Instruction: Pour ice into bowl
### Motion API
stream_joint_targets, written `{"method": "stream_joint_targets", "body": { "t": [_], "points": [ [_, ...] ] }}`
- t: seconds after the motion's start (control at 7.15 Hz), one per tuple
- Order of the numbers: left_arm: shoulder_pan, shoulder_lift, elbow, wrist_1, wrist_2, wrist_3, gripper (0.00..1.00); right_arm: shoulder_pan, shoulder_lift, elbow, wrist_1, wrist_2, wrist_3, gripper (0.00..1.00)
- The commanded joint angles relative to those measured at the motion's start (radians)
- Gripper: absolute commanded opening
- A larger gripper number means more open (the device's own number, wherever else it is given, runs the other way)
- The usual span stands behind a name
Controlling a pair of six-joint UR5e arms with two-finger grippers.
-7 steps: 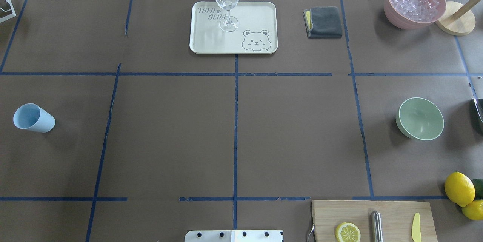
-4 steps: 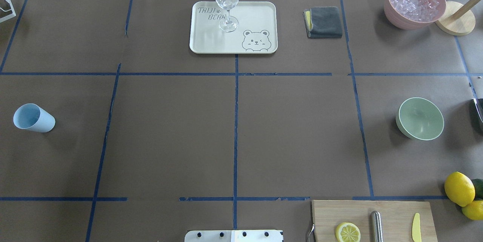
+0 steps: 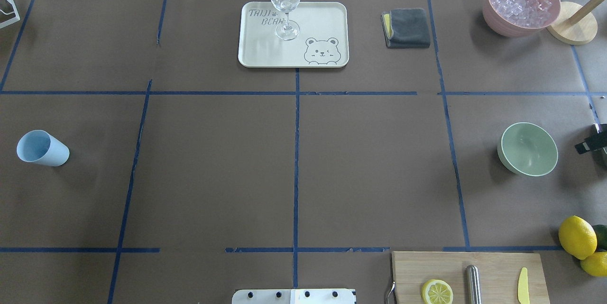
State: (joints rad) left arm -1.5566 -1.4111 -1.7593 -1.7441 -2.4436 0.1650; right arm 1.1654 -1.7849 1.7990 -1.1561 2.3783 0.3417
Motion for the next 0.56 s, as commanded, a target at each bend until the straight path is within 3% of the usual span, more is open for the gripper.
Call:
{"method": "stream_joint_targets", "body": {
  "t": [0.0, 0.28, 0.42],
  "points": [
    [0.000, 0.000, 0.003, -0.002, 0.000, -0.001, 1.00, -0.154, 0.005, -0.091, 0.253, -0.071, 0.306, 0.95],
    [0.000, 0.000, 0.007, -0.002, 0.000, -0.001, 1.00, -0.171, 0.048, -0.160, 0.277, -0.116, 0.361, 0.88],
    [0.000, 0.000, 0.009, -0.002, 0.000, -0.001, 1.00, -0.171, 0.053, -0.176, 0.277, -0.134, 0.362, 0.50]
  ]
}}
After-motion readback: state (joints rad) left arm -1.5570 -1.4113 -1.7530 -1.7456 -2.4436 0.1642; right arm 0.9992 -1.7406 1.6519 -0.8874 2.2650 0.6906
